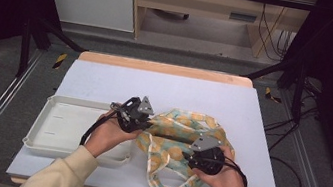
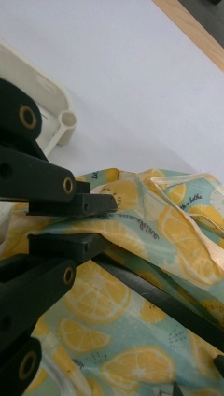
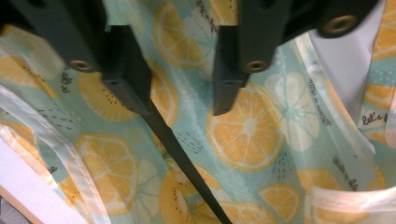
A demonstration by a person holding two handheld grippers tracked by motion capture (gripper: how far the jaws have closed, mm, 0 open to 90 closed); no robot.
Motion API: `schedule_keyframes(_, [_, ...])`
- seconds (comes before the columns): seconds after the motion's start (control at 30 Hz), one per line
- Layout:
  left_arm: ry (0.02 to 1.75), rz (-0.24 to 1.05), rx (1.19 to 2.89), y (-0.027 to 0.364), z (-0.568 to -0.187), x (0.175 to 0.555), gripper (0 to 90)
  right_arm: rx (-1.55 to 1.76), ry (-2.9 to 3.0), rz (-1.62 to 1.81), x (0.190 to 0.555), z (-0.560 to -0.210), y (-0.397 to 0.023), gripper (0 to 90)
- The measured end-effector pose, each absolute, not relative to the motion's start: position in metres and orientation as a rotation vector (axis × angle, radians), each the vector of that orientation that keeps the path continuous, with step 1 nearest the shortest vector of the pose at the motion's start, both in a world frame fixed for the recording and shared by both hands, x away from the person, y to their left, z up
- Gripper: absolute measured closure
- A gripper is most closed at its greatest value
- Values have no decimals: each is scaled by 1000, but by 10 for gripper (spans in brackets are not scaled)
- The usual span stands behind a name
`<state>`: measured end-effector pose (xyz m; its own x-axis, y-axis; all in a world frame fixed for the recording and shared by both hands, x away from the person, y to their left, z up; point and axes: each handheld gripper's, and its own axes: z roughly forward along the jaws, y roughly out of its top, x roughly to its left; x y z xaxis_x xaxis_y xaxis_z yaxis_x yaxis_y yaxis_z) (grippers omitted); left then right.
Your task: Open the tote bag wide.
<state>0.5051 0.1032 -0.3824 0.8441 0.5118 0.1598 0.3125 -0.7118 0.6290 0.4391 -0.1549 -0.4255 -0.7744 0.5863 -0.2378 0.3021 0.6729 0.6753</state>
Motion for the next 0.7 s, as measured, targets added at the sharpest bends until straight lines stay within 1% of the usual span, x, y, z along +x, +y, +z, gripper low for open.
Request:
schedule_keyframes(0.13, [598, 421, 2408, 102, -380, 504, 850, 662, 2461, 880, 436, -427, -155, 770])
schedule_keyframes(0.2, [593, 419, 2410, 102, -379, 503, 854, 655, 2466, 908, 435, -427, -155, 866])
schedule_keyframes(0.23, [592, 416, 2409, 102, -379, 503, 855, 654, 2468, 915, 435, -427, -156, 900])
schedule_keyframes(0.5, [589, 405, 2418, 102, -381, 503, 856, 657, 2451, 953, 433, -422, -161, 900])
schedule_keyframes(0.53, [588, 404, 2424, 102, -382, 503, 855, 660, 2446, 967, 434, -421, -163, 845])
schedule_keyframes(0.57, [587, 405, 2426, 102, -382, 503, 854, 666, 2441, 975, 434, -420, -165, 764])
schedule_keyframes(0.63, [585, 401, 2422, 102, -383, 503, 851, 686, 2426, 950, 437, -421, -167, 568])
schedule_keyframes(0.67, [580, 400, 2429, 101, -383, 503, 850, 702, 2422, 935, 438, -423, -167, 490])
schedule_keyframes(0.7, [580, 397, 2429, 101, -383, 502, 850, 710, 2427, 927, 440, -424, -168, 445])
